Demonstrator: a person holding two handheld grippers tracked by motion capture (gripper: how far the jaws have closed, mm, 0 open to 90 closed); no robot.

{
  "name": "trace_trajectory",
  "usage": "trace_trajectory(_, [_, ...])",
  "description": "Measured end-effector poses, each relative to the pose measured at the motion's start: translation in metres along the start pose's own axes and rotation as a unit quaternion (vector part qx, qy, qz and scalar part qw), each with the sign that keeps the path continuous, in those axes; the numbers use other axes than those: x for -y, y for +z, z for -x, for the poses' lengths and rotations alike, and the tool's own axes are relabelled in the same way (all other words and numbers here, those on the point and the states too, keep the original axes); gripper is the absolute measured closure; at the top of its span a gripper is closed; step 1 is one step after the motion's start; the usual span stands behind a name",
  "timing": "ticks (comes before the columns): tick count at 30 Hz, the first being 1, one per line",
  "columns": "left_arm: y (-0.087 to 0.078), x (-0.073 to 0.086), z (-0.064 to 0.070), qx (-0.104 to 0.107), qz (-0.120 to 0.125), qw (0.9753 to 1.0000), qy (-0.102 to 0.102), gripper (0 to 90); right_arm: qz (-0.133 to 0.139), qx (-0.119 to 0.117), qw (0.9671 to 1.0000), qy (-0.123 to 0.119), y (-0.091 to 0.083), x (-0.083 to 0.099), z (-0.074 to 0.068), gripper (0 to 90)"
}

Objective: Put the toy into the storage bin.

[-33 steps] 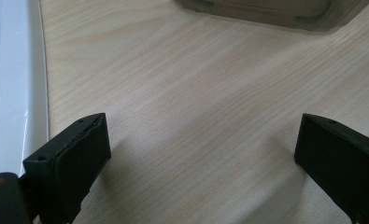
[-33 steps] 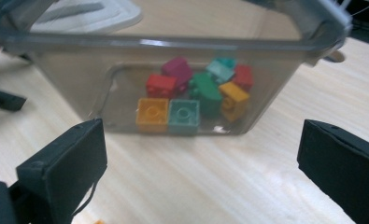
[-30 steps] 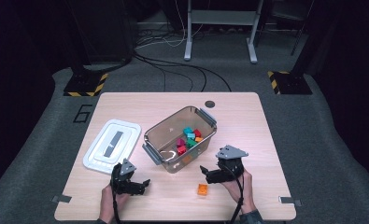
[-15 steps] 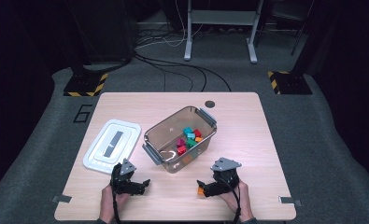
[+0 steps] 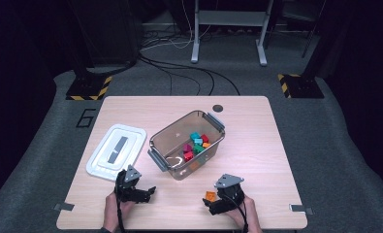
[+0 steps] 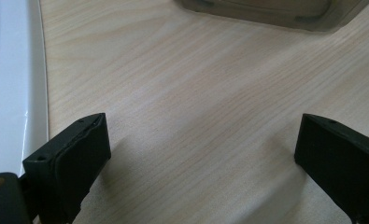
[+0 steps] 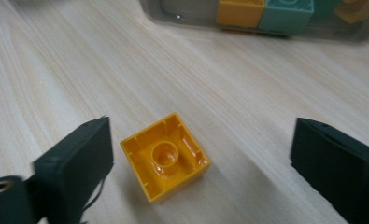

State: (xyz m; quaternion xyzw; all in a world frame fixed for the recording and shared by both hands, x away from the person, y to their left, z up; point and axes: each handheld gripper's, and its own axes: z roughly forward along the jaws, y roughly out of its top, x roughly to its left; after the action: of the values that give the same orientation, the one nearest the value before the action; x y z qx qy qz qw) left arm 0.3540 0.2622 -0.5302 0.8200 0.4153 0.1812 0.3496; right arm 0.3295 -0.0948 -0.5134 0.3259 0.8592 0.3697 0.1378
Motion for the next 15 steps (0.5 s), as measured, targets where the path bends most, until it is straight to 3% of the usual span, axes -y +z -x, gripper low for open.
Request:
trace_trajectory(8, [-0.0002,-0.0001,-0.0002,0.000,-0.002,1.0000,0.001,3.3,-0.006,0.001,0.9999,0.011,0.0036,0.0059,0.0018,35.4])
trace_trajectory(15, [-0.0002,-0.0001,-0.0003,0.000,-0.002,1.0000,0.001,3.3,0.000,0.010,0.9998,0.016,0.0010,0.0093,0.0039,50.0])
